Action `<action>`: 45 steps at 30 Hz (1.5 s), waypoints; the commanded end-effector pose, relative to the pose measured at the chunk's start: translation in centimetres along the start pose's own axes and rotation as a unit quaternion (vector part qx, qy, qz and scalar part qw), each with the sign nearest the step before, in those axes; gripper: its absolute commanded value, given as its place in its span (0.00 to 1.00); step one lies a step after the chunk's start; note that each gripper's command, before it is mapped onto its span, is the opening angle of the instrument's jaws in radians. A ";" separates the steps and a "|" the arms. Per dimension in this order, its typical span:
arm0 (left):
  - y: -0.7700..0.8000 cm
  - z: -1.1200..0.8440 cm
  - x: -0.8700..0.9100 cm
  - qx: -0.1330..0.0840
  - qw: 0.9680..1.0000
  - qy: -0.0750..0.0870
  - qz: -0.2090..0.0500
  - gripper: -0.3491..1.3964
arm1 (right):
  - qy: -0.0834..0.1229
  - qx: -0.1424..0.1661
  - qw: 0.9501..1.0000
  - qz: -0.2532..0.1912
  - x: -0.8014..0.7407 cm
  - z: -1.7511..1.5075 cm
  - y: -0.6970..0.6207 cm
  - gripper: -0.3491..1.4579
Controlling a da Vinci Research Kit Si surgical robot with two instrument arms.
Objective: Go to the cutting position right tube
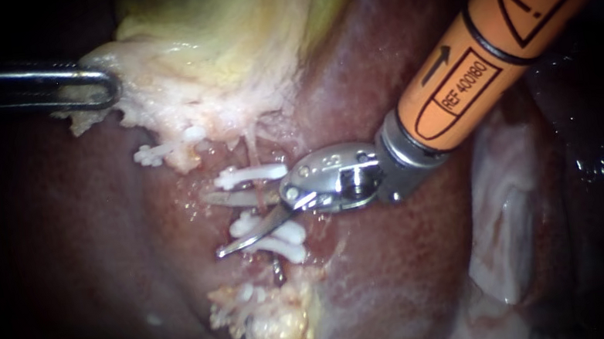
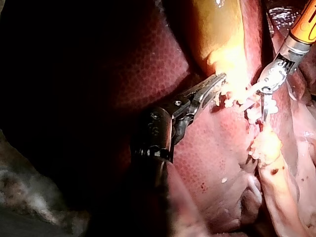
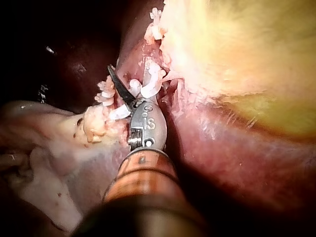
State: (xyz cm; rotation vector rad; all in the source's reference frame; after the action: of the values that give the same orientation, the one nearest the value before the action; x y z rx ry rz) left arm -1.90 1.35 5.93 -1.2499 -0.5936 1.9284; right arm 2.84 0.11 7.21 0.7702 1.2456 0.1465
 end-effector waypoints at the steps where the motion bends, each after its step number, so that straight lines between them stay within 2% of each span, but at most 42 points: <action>1: 0.00 0.00 0.00 0.000 1.000 0.000 0.000 0.00 | -0.001 0.000 1.000 0.000 0.00 0.01 0.00 0.84; 5: 0.00 0.00 0.00 0.000 1.000 0.000 0.000 0.00 | 0.002 0.000 1.000 0.000 0.01 0.05 0.01 0.84; 11: 0.00 0.00 0.00 0.000 1.000 0.000 0.000 0.00 | 0.003 0.004 1.000 -0.001 0.03 0.07 -0.04 0.84; 26: 0.00 -0.02 0.00 0.000 1.000 0.000 0.000 0.00 | 0.006 0.026 1.000 0.011 0.20 0.19 -0.42 0.85; 32: 0.00 -0.02 -0.01 0.000 1.000 0.000 0.000 0.00 | 0.008 0.028 1.000 0.011 0.27 0.18 -0.46 0.85; 45: 0.00 -0.01 0.00 0.000 1.000 0.000 0.000 0.00 | 0.008 0.029 0.999 0.011 0.27 0.18 -0.47 0.85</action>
State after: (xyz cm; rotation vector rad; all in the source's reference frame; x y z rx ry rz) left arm -1.88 1.35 5.93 -1.2504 -0.5943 1.9286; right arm 2.95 -0.18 6.74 0.8364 1.2607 0.1375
